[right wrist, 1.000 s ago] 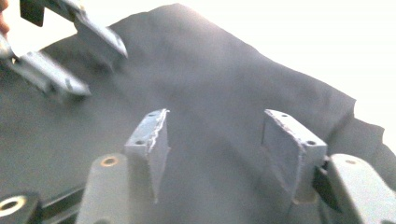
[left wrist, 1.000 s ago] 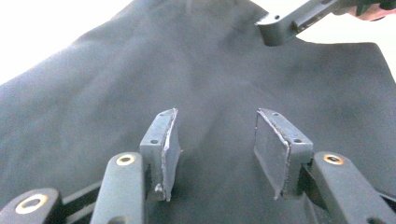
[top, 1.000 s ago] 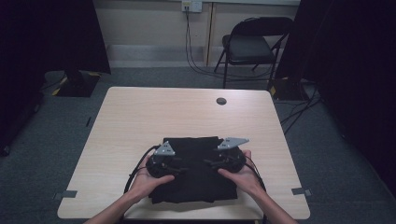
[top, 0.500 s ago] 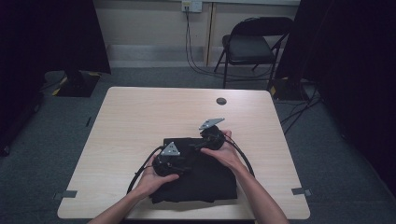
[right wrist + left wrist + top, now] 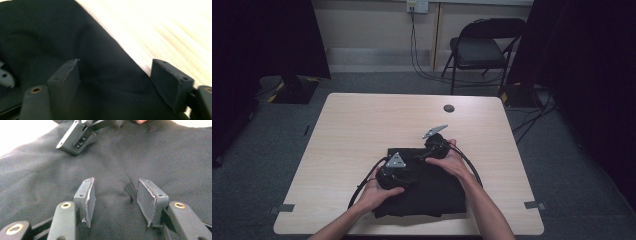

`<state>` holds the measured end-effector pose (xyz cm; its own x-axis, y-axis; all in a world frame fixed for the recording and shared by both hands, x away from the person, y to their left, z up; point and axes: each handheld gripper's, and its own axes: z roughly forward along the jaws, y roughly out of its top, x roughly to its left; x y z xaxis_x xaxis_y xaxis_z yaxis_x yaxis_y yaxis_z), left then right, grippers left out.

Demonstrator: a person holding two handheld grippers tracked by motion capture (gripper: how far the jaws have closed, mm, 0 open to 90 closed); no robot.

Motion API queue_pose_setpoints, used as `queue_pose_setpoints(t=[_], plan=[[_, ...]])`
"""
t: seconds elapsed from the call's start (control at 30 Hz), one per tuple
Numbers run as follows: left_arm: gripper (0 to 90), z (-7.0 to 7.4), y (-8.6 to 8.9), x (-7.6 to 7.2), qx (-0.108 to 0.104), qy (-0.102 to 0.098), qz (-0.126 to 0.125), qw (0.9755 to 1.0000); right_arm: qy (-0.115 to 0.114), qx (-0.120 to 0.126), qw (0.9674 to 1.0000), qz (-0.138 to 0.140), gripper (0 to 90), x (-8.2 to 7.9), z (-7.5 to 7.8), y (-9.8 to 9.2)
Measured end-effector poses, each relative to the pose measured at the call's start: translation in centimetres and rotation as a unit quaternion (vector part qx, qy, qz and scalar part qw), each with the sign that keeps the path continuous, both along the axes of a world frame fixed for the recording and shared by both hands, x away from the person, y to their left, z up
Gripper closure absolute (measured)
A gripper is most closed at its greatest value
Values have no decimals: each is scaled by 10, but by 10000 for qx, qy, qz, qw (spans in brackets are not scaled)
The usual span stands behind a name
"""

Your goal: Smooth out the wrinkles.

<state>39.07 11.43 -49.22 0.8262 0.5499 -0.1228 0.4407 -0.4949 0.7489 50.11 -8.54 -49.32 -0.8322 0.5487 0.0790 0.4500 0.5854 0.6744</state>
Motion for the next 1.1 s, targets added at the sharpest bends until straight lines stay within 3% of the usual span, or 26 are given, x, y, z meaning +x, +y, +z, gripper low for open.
queue_pose_setpoints(t=[0.13, 0.23, 0.33, 0.5, 0.67, 0.73, 0.8, 0.83, 0.87, 0.9, 0.97, 1.03, 1.1], plan=[[503, -1, 1, 0, -85, -8, 37, 10000, 144, 111, 9993, 323, 455, -4, 2, -3], [502, -2, 1, 0, -114, -10, 52, 9999, 411, 241, 9980, 418, 684, -6, 4, -5], [504, -3, 2, 0, -202, 7, 78, 9998, 512, 277, 9971, 481, 746, -7, 5, -4], [534, -3, 2, -1, -108, -91, 122, 9998, 555, 470, 9959, 544, 775, -7, 12, -8], [552, -7, -4, 6, -106, -402, 324, 9986, 270, 857, 9950, 435, 781, -11, 29, -18], [549, -4, -6, 9, 34, -445, 283, 9986, 216, 1005, 9935, 495, 783, -13, 36, -21], [547, -3, -7, 9, 91, -501, 242, 9984, 176, 981, 9936, 534, 783, -15, 38, -21], [532, -1, -8, 7, 229, -602, 131, 9978, 154, 960, 9937, 562, 784, -17, 40, -22], [518, 2, -8, 7, 243, -529, 99, 9983, 151, 969, 9936, 561, 784, -16, 40, -23], [492, 8, -7, 7, 192, -412, 95, 9989, 142, 958, 9939, 528, 784, -15, 40, -24], [481, 21, -1, 3, -153, -344, 68, 9993, 161, 1050, 9932, 478, 784, -13, 40, -29], [483, 35, 6, -5, -366, -284, -188, 9988, 151, 1114, 9928, 417, 785, -13, 41, -35], [476, 43, 13, -18, -561, -69, -461, 9973, 94, 1088, 9934, 361, 785, -13, 42, -40]])
